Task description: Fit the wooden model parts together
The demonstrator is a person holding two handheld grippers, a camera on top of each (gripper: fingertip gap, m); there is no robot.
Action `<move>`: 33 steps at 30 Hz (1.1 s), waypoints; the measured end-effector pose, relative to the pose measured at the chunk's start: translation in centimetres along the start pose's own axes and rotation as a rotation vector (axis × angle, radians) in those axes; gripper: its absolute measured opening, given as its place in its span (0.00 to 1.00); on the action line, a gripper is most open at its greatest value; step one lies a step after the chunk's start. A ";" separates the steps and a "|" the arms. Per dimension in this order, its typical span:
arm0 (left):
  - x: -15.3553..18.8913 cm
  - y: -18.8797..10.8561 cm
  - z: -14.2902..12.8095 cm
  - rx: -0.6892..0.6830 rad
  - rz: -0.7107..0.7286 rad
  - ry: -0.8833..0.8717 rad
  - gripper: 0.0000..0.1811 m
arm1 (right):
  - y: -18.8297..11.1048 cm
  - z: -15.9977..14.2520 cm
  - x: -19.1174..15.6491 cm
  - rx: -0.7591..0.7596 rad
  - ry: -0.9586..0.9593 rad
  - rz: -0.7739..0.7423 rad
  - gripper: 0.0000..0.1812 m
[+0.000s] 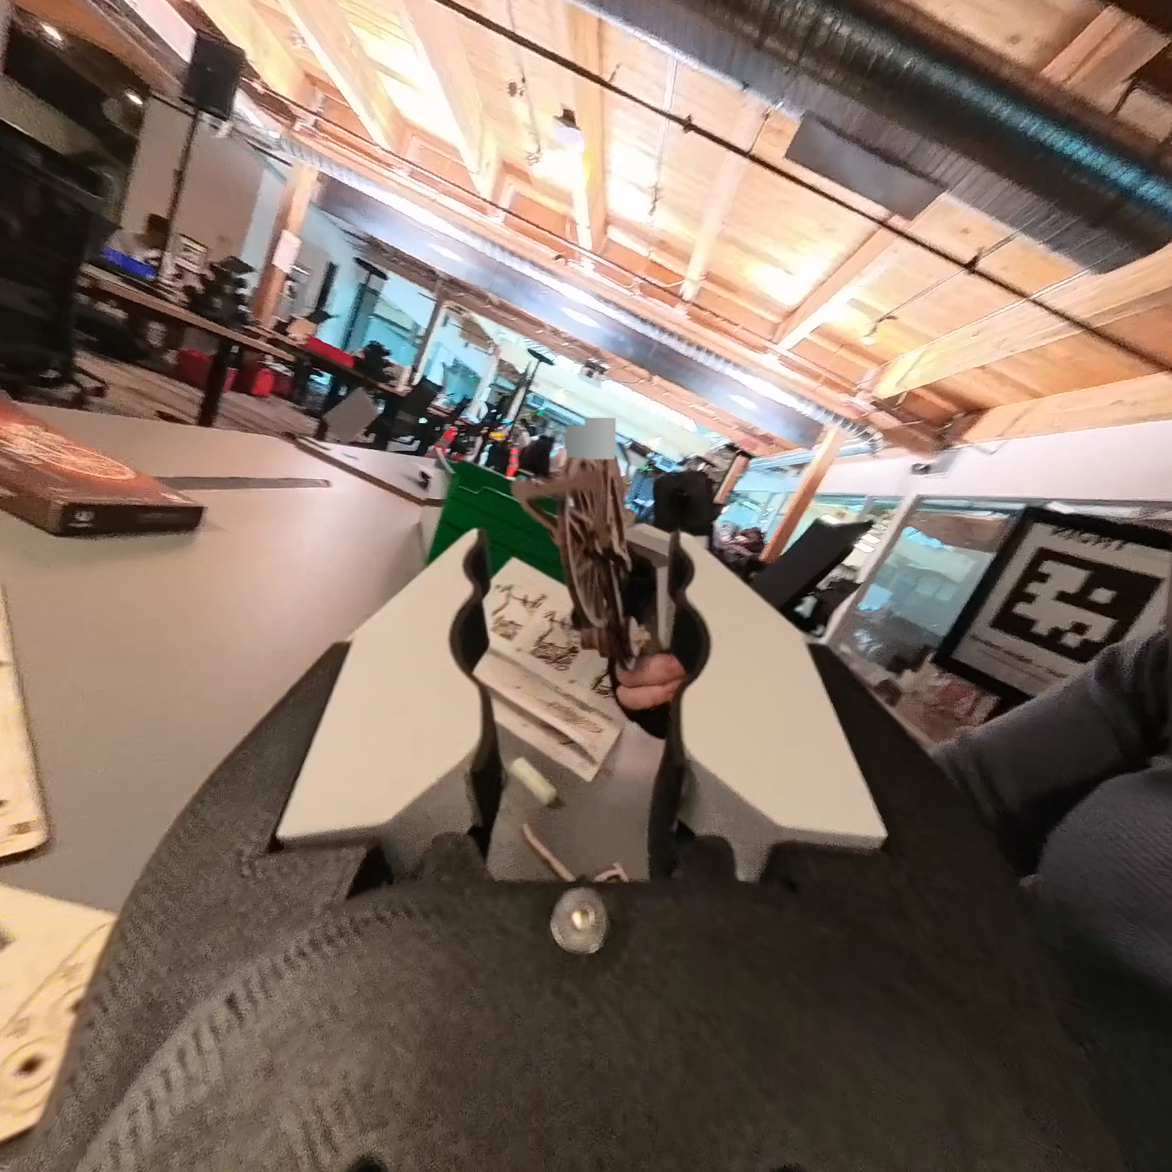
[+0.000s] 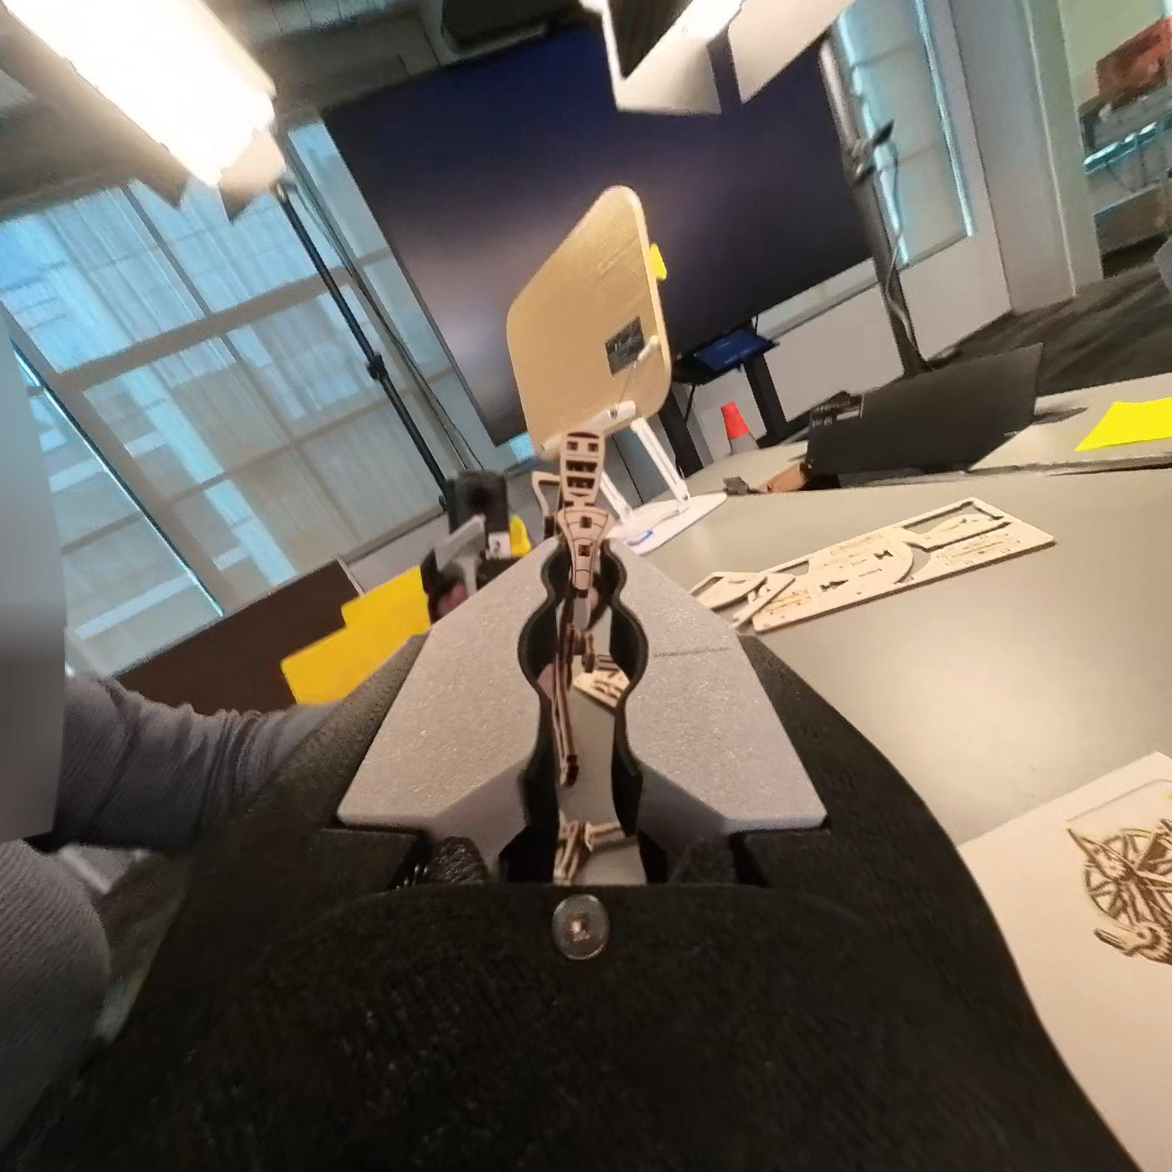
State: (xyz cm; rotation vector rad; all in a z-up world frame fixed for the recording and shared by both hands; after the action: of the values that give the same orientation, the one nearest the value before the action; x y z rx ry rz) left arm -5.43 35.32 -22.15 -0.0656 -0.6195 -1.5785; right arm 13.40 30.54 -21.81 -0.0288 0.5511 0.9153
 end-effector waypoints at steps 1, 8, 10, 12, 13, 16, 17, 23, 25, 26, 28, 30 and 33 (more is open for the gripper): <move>0.0 -0.2 0.2 -0.023 0.013 0.029 0.31 | 0.0 -0.1 0.0 -0.042 -0.017 0.001 0.03; 0.4 0.0 -1.8 -0.378 -0.056 0.004 0.29 | 0.4 -2.1 -1.2 -0.340 -0.176 0.047 0.03; 0.4 0.2 -2.4 -0.423 -0.062 -0.014 0.27 | 0.6 -2.8 -1.5 -0.398 -0.214 0.058 0.04; 0.6 0.4 -3.1 -0.486 -0.079 -0.016 0.22 | 0.7 -3.3 -1.6 -0.441 -0.237 0.069 0.04; 0.6 0.4 -3.4 -0.523 -0.075 -0.011 0.21 | 0.7 -3.5 -1.7 -0.455 -0.243 0.076 0.04; 0.7 0.5 -3.9 -0.571 -0.089 -0.004 0.15 | 0.7 -3.7 -1.9 -0.472 -0.250 0.088 0.04; 0.8 0.5 -4.0 -0.572 -0.098 -0.015 0.13 | 0.7 -3.7 -1.9 -0.475 -0.253 0.089 0.04; 0.7 0.0 -4.0 -0.564 -0.158 -0.077 0.11 | 0.4 -3.4 -1.8 -0.467 -0.258 0.091 0.03; 0.7 0.0 -4.0 -0.557 -0.176 -0.101 0.11 | 0.3 -3.4 -1.9 -0.470 -0.253 0.097 0.04; 0.8 0.1 -4.1 -0.562 -0.180 -0.102 0.09 | 0.4 -3.5 -1.9 -0.471 -0.251 0.100 0.04; 0.7 0.3 -4.2 -0.557 -0.166 -0.098 0.06 | 0.4 -3.5 -1.7 -0.466 -0.260 0.078 0.04; 0.0 0.4 -3.7 -0.502 -0.086 -0.105 0.06 | 0.7 -2.8 -1.3 -0.391 -0.281 0.002 0.18; -1.2 0.1 -2.3 -0.341 0.035 -0.117 0.06 | 0.9 -1.9 -1.0 -0.254 -0.371 -0.139 0.20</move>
State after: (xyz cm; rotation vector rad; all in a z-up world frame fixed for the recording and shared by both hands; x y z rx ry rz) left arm -4.41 35.46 -24.55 -0.4238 -0.4304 -1.6402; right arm 11.44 29.90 -22.80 -0.1225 0.0857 0.8252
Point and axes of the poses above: each gripper's, where its closed fingertips meet, y out along the fingers, z out of its top, x = y × z across the jaws, the point moved 7 cm from there along -y, back along the fingers, and after that the axes turned 4 degrees about -z, right-handed, at the moved point
